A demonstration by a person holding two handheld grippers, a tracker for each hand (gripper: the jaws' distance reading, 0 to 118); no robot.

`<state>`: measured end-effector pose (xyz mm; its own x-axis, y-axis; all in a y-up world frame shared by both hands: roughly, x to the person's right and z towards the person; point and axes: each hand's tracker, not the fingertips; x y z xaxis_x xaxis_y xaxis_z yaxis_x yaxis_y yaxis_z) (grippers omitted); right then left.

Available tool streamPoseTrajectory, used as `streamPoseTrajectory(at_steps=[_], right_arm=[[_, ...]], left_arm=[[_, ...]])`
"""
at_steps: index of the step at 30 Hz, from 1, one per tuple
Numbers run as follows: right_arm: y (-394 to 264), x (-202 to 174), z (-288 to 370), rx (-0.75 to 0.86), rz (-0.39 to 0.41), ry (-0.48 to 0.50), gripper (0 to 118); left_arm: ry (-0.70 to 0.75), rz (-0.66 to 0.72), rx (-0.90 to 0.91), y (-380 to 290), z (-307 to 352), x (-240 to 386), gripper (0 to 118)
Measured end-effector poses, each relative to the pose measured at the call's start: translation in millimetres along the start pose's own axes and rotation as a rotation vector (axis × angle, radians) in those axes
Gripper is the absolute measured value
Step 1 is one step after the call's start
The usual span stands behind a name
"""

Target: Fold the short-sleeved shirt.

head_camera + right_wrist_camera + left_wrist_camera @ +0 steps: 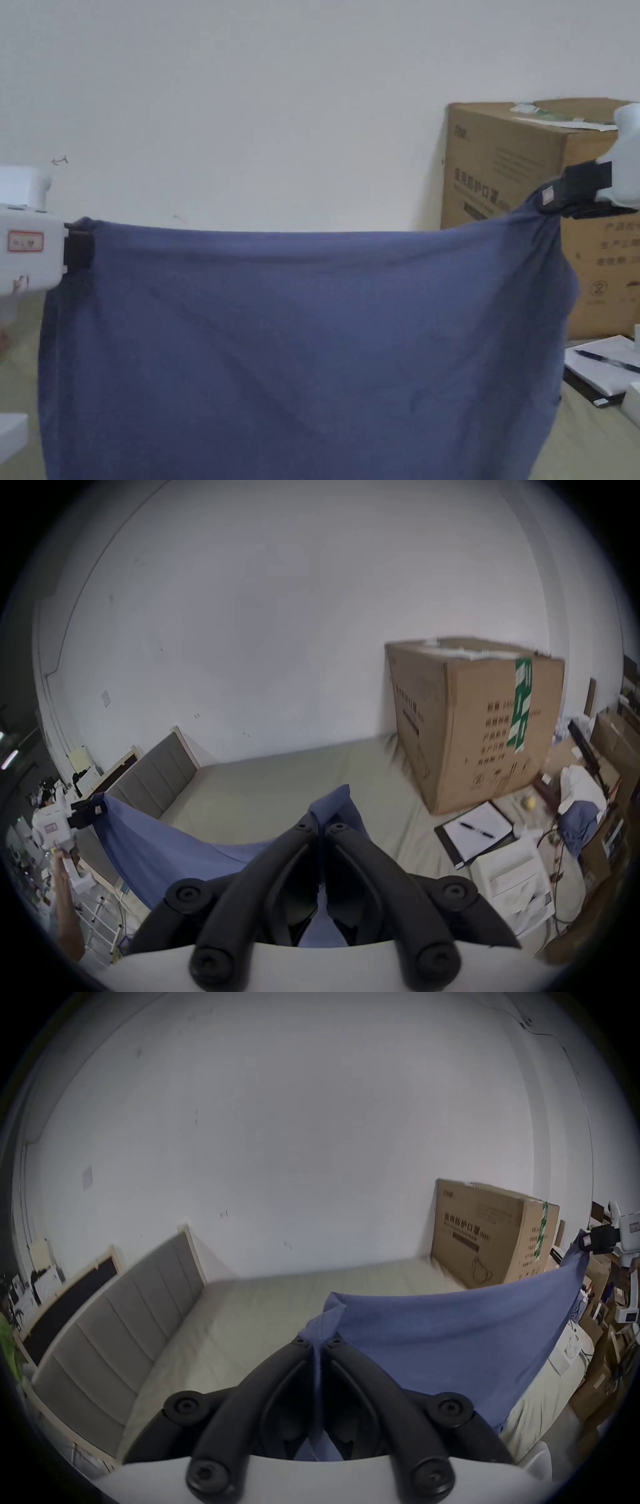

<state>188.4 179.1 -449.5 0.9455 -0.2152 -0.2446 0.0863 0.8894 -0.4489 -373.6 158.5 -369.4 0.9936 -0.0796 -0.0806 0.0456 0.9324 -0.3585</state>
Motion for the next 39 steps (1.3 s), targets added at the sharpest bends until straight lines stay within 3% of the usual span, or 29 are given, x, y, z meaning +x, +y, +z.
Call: streamPoseTrajectory(at_steps=[7, 12, 22, 26, 34, 37, 39], right_arm=[[47, -17, 51, 0.104, -0.034, 0.035, 1], [81, -28, 45, 0.132, -0.045, 0.024, 1], [150, -47, -44, 0.124, -0.041, -0.022, 1], [179, -40, -83, 0.153, -0.092, -0.021, 1], [194, -28, -130, 0.171, -0.112, -0.003, 1], [195, -28, -143, 0.166, -0.106, -0.003, 1], [191, -30, -154, 0.139, -0.057, -0.013, 1]], left_arm=[[0.003, 0.003, 0.093, 69, 36, -14, 0], [-0.003, 0.041, 0.111, 101, 24, -20, 0], [0.039, 0.033, 0.062, 145, -83, -23, 0], [0.066, 0.092, 0.113, 171, -118, -27, 0], [0.095, 0.063, 0.162, 192, -163, -31, 0], [0.103, 0.062, 0.157, 193, -177, -31, 0], [0.103, 0.053, 0.151, 189, -187, -33, 0]])
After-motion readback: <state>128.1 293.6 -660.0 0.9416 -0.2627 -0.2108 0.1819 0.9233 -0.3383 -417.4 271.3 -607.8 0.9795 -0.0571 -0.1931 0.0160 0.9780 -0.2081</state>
